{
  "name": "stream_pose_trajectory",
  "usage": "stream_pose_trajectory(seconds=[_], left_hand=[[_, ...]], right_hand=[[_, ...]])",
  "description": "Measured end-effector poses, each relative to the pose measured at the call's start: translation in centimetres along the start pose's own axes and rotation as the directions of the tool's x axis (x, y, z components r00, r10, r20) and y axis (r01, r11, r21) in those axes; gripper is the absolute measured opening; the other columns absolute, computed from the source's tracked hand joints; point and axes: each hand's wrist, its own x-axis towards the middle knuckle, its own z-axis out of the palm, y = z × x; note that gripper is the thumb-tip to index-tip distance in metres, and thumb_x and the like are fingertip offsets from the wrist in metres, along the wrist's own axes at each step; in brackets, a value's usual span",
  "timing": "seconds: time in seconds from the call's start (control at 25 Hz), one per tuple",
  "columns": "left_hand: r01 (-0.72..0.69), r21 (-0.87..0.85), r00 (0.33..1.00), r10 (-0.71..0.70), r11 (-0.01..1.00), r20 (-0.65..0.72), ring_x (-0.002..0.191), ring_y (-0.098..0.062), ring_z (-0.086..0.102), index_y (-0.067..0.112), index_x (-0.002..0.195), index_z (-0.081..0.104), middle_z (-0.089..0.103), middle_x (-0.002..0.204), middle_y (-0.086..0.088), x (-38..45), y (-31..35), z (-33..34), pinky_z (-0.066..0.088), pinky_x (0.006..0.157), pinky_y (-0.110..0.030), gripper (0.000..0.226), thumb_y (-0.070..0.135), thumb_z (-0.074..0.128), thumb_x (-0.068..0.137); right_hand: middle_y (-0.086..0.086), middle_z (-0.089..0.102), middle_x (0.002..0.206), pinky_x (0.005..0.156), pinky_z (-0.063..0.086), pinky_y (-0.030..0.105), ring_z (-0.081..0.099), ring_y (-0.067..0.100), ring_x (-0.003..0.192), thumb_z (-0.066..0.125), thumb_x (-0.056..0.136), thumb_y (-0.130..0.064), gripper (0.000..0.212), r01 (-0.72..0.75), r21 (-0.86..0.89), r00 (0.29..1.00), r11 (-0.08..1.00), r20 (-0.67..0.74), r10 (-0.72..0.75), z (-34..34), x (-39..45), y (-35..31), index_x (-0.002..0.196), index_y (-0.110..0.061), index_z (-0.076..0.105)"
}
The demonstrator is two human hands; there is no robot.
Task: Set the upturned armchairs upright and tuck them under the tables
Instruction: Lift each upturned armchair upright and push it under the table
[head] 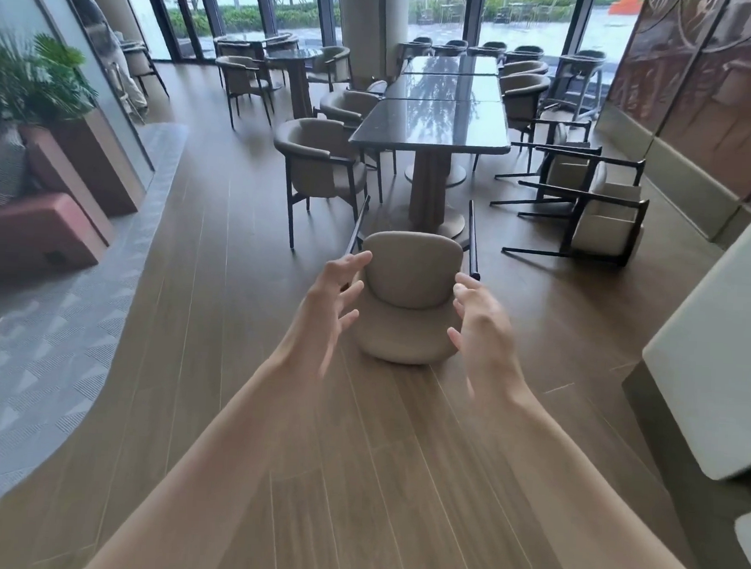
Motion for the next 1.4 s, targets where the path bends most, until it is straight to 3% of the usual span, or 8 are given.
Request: stream_pose_trajectory(seconds=[0.12,0.24,0.52,0.68,0.88,1.08,1.2,1.4], left_hand=[[-0.003,-0.002,1.000,0.003,1.000,-0.004,0.140,-0.013,0.046,0.039,0.127,0.066,0.047,0.154,0.012,5.5,0.6,-1.4,0.036,0.112,-0.040,0.069,0.066,0.055,0.065],[-0.017,-0.035,0.997,0.015,0.999,-0.069,0.140,-0.014,0.045,0.039,0.122,0.068,0.054,0.145,0.016,10.6,1.0,-3.1,0.037,0.108,-0.039,0.064,0.065,0.055,0.065],[0.007,-0.097,0.998,-0.013,0.995,-0.068,0.141,-0.017,0.045,0.036,0.117,0.071,0.051,0.151,0.009,21.9,0.1,-4.9,0.040,0.101,-0.037,0.045,0.051,0.046,0.082],[0.047,-0.084,0.999,-0.048,0.995,-0.012,0.135,-0.013,0.051,0.037,0.119,0.070,0.059,0.141,0.010,30.1,-1.1,-6.0,0.039,0.108,-0.040,0.047,0.052,0.047,0.081],[0.073,-0.059,0.997,-0.071,0.996,0.029,0.127,-0.005,0.055,0.036,0.125,0.067,0.059,0.140,0.012,41.9,-2.2,-8.0,0.041,0.108,-0.039,0.045,0.050,0.046,0.087],[0.121,-0.073,0.991,-0.116,0.990,0.074,0.128,-0.009,0.056,0.029,0.132,0.065,0.060,0.141,0.009,54.0,-2.1,-9.0,0.038,0.116,-0.043,0.041,0.041,0.039,0.102],[0.156,-0.123,0.985,-0.145,0.980,0.097,0.129,-0.009,0.058,0.028,0.132,0.066,0.062,0.138,0.009,59.7,-2.6,-8.1,0.042,0.111,-0.039,0.049,0.047,0.046,0.091],[0.203,-0.279,0.979,-0.192,0.939,0.068,0.124,-0.012,0.063,0.026,0.137,0.060,0.066,0.135,0.005,65.2,-5.9,-5.1,0.047,0.104,-0.036,0.062,0.047,0.050,0.080]], right_hand=[[-0.032,0.053,0.110,0.119,0.033,0.040,0.050,-0.006,0.117,0.042,0.103,-0.029,0.028,-0.003,0.018,1.000,1.000,0.006,0.003,2.4,5.8,-0.5,0.124,-0.039,0.058],[-0.034,0.052,0.109,0.118,0.033,0.041,0.049,0.007,0.129,0.040,0.103,-0.031,0.025,-0.013,0.033,1.000,0.999,0.002,0.013,4.4,10.8,-0.7,0.117,-0.040,0.060],[-0.029,0.057,0.110,0.115,0.037,0.043,0.052,0.009,0.126,0.043,0.102,-0.031,0.023,-0.004,0.016,0.998,1.000,-0.070,0.005,6.7,21.1,-0.2,0.104,-0.039,0.064],[-0.021,0.059,0.099,0.110,0.043,0.046,0.058,0.018,0.118,0.045,0.100,-0.031,0.022,-0.007,-0.017,0.993,1.000,-0.121,0.005,8.7,27.8,0.3,0.101,-0.037,0.066],[-0.001,0.065,0.109,0.103,0.049,0.050,0.060,0.023,0.114,0.045,0.098,-0.032,0.022,-0.007,-0.004,0.982,1.000,-0.189,0.006,12.2,38.0,0.5,0.104,-0.038,0.065],[-0.013,0.064,0.100,0.103,0.050,0.044,0.064,0.019,0.113,0.046,0.092,-0.038,0.025,-0.009,0.025,0.968,1.000,-0.252,0.015,14.9,47.9,-0.6,0.104,-0.041,0.067],[-0.016,0.068,0.101,0.097,0.053,0.037,0.067,0.010,0.108,0.046,0.085,-0.041,0.029,-0.015,0.052,0.956,0.999,-0.291,0.029,15.4,52.9,-0.5,0.102,-0.041,0.070],[-0.007,0.069,0.121,0.090,0.054,0.034,0.070,0.010,0.107,0.041,0.104,-0.020,0.030,-0.057,0.151,0.952,0.987,-0.290,0.099,13.7,59.2,1.8,0.110,-0.029,0.069]])
